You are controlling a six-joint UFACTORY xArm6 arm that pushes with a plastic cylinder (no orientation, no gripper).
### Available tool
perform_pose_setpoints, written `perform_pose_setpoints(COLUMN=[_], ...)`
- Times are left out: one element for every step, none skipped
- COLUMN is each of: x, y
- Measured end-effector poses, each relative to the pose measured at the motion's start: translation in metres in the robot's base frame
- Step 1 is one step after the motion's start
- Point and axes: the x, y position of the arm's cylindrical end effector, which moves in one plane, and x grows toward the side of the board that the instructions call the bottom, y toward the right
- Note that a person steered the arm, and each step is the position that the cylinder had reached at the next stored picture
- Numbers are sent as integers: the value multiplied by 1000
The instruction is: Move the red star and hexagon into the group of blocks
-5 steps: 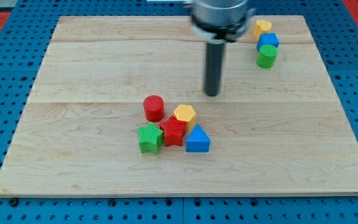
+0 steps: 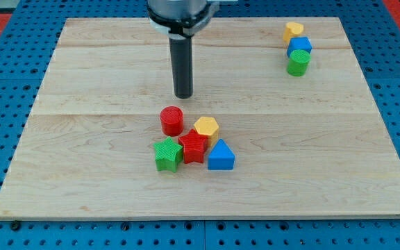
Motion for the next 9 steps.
perform_pose_setpoints(x=[12, 45, 74, 67, 39, 43, 80, 79, 35], y=[-14, 13, 43, 54, 51, -17, 1, 28, 55])
